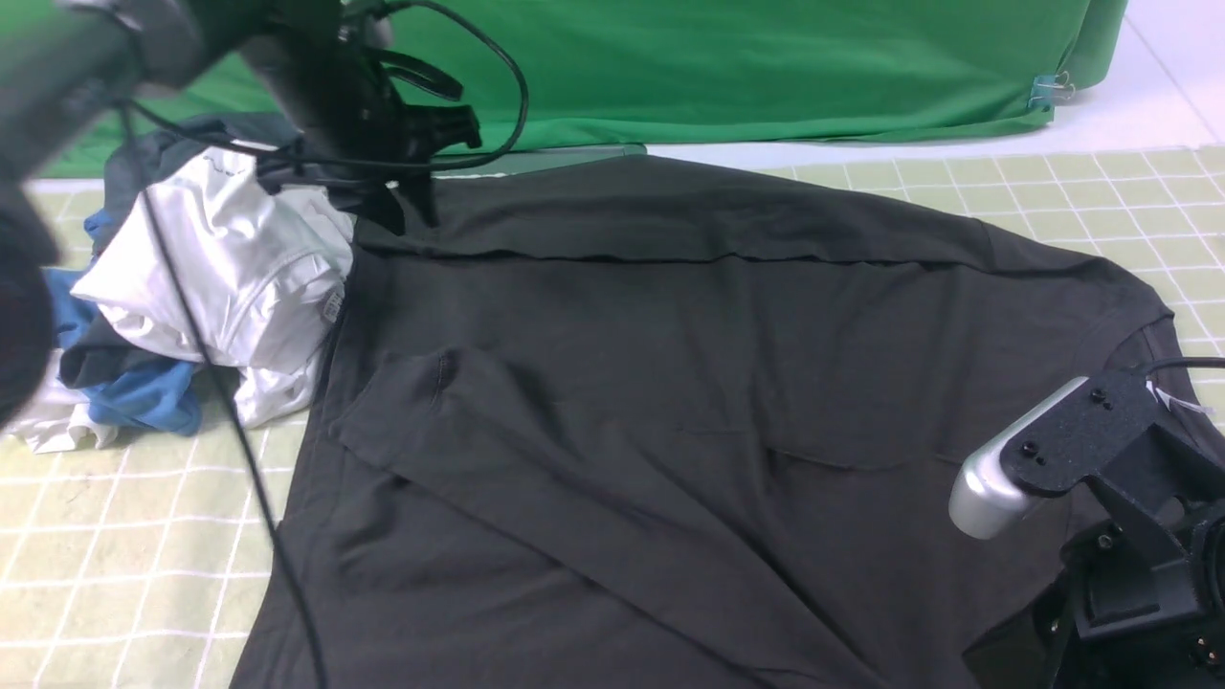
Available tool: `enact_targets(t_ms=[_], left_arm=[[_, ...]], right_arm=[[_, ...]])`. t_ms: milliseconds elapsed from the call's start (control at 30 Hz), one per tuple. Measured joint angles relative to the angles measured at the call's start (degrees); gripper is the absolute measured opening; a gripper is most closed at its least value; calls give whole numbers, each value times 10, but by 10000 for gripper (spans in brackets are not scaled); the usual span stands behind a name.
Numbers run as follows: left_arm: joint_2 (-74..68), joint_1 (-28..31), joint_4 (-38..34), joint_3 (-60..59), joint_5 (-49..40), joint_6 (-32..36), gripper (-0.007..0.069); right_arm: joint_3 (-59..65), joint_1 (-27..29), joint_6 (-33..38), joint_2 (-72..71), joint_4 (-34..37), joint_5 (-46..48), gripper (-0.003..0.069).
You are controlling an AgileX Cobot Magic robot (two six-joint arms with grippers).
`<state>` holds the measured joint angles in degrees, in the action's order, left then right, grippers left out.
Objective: Fold a long-sleeved shirt over a green coffee tablecloth.
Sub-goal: 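Grab the top left corner of the dark shirt with the left gripper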
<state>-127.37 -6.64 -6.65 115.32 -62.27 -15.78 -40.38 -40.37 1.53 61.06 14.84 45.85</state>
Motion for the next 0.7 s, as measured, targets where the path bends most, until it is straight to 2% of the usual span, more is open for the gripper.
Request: enact_targets(t_ms=[133,300,500,700], left_arm=[[-56,0,-4,52,-2,-6,439],[-100,4,-7,75,8,-44,554],[-120,20,-11,75,48,-74,575],[-126,33,-15,78,73,-81,510]], right_arm=[[0,0,0,0,-3,-2,38],[0,0,0,0,-3,-3,46],[0,0,0,0,-4,-4,48],[0,0,0,0,-6,-7,59]])
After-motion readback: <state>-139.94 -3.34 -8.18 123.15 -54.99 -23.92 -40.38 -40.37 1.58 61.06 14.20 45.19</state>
